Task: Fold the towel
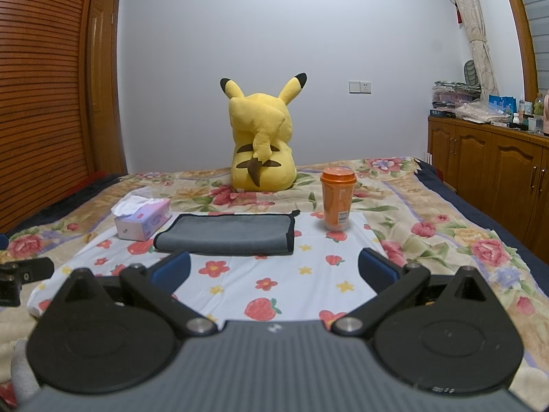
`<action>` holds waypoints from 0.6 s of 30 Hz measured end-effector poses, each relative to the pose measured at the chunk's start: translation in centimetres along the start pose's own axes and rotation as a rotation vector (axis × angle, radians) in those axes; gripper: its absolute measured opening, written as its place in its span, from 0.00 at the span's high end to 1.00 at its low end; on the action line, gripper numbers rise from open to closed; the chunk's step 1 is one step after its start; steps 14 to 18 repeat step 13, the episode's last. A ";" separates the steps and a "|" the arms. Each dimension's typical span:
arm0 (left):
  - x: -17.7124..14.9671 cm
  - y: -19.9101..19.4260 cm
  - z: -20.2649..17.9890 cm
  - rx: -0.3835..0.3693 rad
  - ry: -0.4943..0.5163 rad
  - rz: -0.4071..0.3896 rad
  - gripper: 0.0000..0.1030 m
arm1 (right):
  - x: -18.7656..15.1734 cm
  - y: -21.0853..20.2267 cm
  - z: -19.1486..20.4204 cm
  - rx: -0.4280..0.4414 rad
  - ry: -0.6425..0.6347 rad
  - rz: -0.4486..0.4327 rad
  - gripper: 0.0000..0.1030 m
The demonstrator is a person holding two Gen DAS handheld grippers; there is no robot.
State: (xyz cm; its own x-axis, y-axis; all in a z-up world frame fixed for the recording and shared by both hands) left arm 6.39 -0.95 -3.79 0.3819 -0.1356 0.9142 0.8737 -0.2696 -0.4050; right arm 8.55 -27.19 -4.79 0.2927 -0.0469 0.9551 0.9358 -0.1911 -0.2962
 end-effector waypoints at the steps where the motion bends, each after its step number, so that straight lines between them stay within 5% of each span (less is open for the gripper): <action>1: 0.0 0.0 0.1 0.000 0.000 0.000 0.00 | 0.0 0.0 0.0 0.000 0.000 0.000 0.00; 18: 0.0 0.0 0.0 0.001 0.002 -0.001 0.00 | 0.0 0.0 0.0 0.000 -0.001 0.001 0.00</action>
Point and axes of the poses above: each gripper's, at about its wrist camera, not at the fingertips, and y roughly the way its jaws point, z to its left, x to its top, the point moved 8 cm from there along y, roughly the way its jaws point, and after that the axes turned 13 degrees about -x, right-handed, at the moved point
